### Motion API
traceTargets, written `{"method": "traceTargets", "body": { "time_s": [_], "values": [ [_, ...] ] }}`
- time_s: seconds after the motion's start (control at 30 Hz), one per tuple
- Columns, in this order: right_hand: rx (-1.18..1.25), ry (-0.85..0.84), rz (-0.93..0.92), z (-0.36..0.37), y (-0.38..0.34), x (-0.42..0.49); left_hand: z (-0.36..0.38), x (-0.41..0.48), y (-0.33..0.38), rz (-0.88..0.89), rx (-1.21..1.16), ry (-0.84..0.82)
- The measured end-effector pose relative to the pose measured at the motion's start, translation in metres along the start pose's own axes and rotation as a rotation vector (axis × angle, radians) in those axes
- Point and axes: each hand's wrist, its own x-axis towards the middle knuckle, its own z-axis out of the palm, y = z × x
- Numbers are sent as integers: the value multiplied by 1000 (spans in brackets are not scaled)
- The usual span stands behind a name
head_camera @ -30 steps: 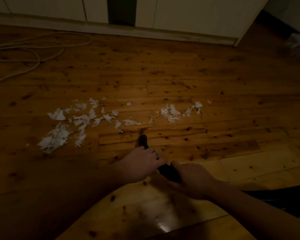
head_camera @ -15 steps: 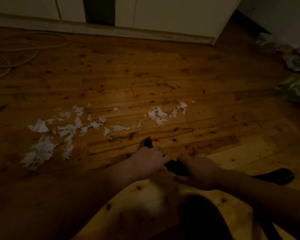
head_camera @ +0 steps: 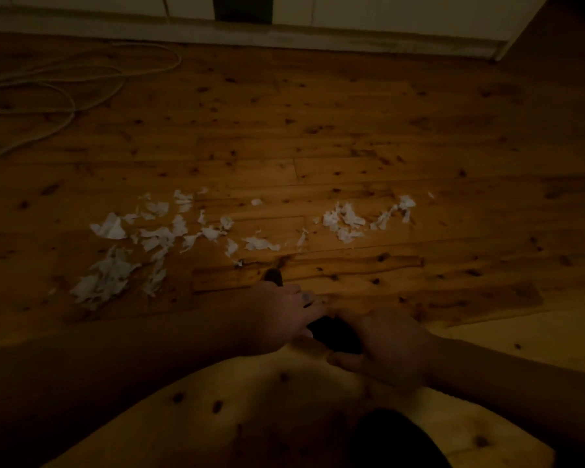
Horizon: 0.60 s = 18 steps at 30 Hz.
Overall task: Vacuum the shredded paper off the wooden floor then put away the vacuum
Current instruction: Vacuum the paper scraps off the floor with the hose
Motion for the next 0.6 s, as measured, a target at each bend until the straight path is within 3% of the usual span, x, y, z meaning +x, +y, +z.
{"method": "traceTargets", "body": {
  "time_s": [0.6],
  "values": [
    [-135, -19, -100, 18, -66, 22, 27, -87, 0, -82, -16, 120]
  ]
}}
